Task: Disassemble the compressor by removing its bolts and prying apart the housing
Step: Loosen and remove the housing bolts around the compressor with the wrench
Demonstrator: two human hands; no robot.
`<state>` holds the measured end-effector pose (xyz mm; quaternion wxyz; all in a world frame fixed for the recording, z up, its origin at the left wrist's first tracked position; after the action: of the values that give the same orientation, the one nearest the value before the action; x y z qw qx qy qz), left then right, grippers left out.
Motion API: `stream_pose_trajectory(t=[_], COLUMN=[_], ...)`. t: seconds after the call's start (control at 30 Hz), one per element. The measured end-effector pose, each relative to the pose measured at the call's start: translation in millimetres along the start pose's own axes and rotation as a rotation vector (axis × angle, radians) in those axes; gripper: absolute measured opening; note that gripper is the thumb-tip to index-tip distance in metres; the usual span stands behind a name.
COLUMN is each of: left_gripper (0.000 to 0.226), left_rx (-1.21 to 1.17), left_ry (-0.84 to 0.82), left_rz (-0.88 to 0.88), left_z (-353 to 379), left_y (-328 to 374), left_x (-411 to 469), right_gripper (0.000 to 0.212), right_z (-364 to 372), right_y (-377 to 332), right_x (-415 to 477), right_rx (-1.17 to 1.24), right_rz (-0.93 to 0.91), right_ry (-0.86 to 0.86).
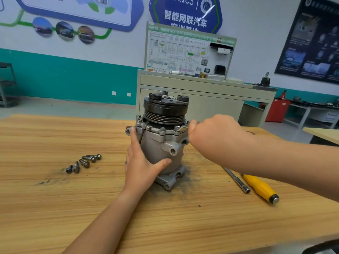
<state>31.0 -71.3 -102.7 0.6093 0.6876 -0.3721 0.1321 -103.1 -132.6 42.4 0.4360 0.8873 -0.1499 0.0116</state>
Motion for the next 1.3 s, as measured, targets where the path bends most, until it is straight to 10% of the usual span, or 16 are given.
stream_pose_trajectory(t=[0.7, 1.3], left_gripper=[0.128, 0.129], left_rx=[0.033, 0.065], left_ry=[-0.021, -0.036], left_rz=[-0.023, -0.012], left_z=[-2.9, -5.2], left_y=[-0.7, -3.1], left_x=[1.1, 2.3], right_gripper=[0.054, 0.028], right_z=[51.4, 44.1], right_y=[13.7, 35.4], right_x=[10.4, 17.7], right_rx=[-0.065, 0.587], right_rz=[0.037, 0.202], right_ry=[0.148, 0.555])
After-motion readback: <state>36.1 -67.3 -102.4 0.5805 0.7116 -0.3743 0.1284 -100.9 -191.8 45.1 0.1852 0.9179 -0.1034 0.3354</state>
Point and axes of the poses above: each hand's wrist, its own x-axis towards the middle knuckle, its own z-axis out of the palm, y = z × x, the point moved 2 cm from there along x, towards the middle knuckle, and after that the axes turned 8 degrees about z, right-handed, at the moved point
